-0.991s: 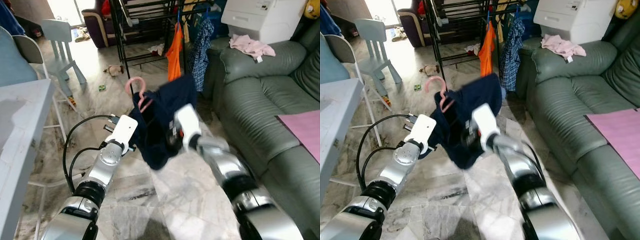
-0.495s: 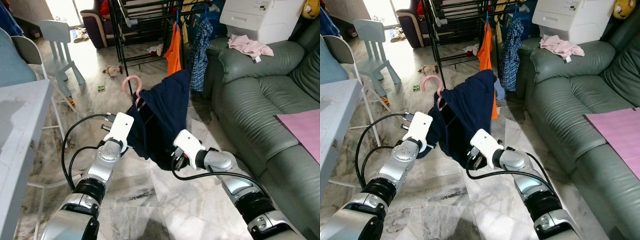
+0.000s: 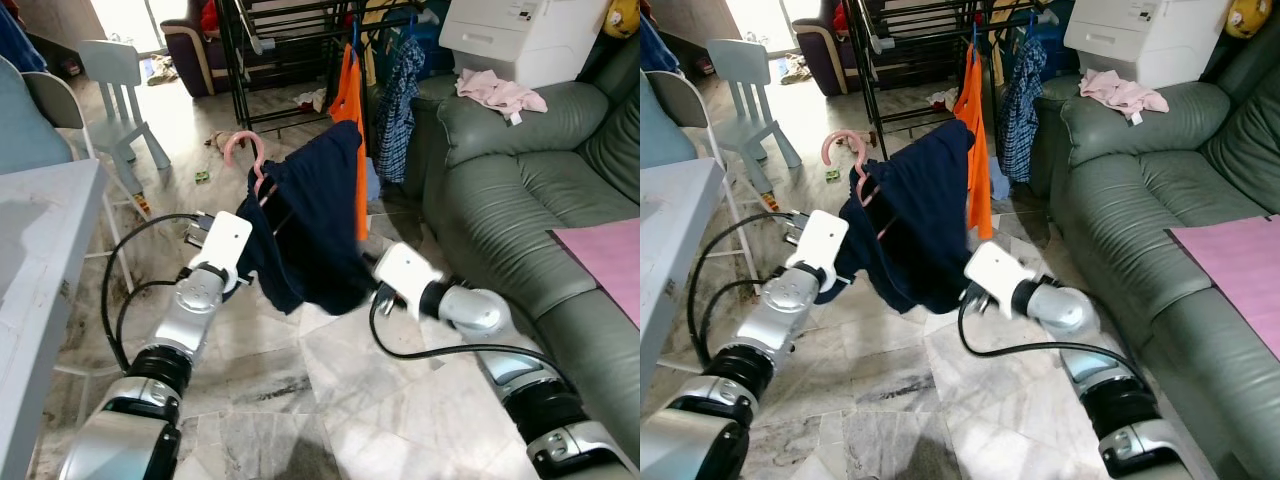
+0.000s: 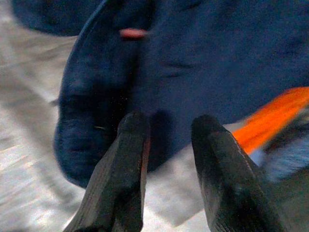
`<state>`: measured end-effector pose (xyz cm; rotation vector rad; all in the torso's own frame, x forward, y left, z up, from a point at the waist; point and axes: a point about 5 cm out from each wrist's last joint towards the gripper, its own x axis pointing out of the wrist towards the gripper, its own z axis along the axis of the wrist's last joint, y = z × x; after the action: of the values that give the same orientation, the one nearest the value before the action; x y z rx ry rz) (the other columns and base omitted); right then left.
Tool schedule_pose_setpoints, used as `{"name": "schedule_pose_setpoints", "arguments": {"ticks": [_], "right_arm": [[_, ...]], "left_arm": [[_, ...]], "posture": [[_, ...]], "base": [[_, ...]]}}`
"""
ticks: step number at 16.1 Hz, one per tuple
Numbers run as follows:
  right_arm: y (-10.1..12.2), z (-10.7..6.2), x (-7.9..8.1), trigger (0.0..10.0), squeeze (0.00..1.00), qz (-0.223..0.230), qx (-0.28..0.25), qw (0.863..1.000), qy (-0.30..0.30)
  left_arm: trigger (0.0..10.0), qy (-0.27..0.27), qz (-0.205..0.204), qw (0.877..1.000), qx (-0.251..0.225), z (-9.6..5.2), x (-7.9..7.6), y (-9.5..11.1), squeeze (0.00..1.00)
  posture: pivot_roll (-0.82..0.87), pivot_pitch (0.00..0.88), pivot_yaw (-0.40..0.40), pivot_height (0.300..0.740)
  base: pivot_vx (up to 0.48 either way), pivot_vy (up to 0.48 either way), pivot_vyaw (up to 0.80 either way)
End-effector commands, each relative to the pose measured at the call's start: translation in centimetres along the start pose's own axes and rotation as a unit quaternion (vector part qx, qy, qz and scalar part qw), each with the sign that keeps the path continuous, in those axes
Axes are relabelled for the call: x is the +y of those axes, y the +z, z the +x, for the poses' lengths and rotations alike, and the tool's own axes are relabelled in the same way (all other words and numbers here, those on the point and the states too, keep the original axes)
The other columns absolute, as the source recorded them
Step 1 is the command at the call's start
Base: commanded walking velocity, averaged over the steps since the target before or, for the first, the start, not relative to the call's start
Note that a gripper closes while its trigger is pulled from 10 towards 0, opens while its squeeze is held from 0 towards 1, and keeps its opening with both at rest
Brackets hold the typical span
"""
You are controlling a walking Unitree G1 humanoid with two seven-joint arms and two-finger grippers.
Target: Hang hanger
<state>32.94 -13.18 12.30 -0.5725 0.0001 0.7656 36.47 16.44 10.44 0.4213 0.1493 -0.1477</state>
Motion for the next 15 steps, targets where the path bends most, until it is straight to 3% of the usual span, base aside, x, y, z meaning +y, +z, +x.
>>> {"name": "schedule_pose_setpoints", "arguments": {"ticks": [1, 2, 4, 6, 10, 13, 15], "right_arm": [[1.2, 0.1, -1.1, 10.0, 1.0, -0.006, -0.032, 0.999, -0.019], [1.3, 0.1, -1.2, 10.0, 1.0, -0.007, -0.035, 0.999, -0.018], [2.4, -0.5, -2.4, 10.0, 1.0, 0.036, -0.079, 0.996, -0.013], [2.3, -1.0, -2.9, 10.0, 1.0, 0.018, -0.078, 0.997, 0.015], [2.1, -3.0, -6.2, 10.0, 1.0, -0.048, -0.033, 0.996, 0.067], [2.6, -3.7, -7.8, 10.0, 1.0, -0.053, -0.024, 0.994, 0.094], [2.3, -3.7, -7.8, 10.0, 1.0, -0.028, -0.015, 0.992, 0.123]], "left_arm": [[0.0, 0.004, 0.0, 0.999, -0.037, 0.4, 1.1, 1.7, 0.0], [0.0, 0.002, 0.001, 0.999, -0.037, 0.4, 1.1, 1.7, 0.0], [0.0, -0.017, 0.025, 0.999, -0.032, 0.2, 1.8, 1.1, 0.0], [0.0, -0.06, 0.056, 0.995, -0.055, 0.0, 1.7, 1.3, 0.0], [0.0, -0.177, 0.207, 0.958, -0.093, -1.3, 1.3, 0.9, 0.0], [0.0, -0.232, 0.259, 0.93, -0.121, -2.1, 1.1, 0.8, 0.0], [0.0, -0.243, 0.278, 0.919, -0.138, -2.3, 0.9, 1.0, 0.0]], "posture": [[-0.14, 0.0, 0.061, 0.74], [-0.14, 0.0, 0.061, 0.74], [-0.14, 0.0, 0.061, 0.74], [-0.14, 0.0, 0.063, 0.74], [-0.14, 0.0, 0.07, 0.74], [-0.14, 0.0, 0.072, 0.74], [-0.14, 0.0, 0.073, 0.74]], "base": [[0.0, 0.0, 0.0], [0.0, 0.0, 0.0], [0.0, 0.0, 0.0], [0.0, 0.0, 0.0], [0.0, 0.0, 0.0], [0.0, 0.0, 0.0], [0.0, 0.0, 0.0]]}}
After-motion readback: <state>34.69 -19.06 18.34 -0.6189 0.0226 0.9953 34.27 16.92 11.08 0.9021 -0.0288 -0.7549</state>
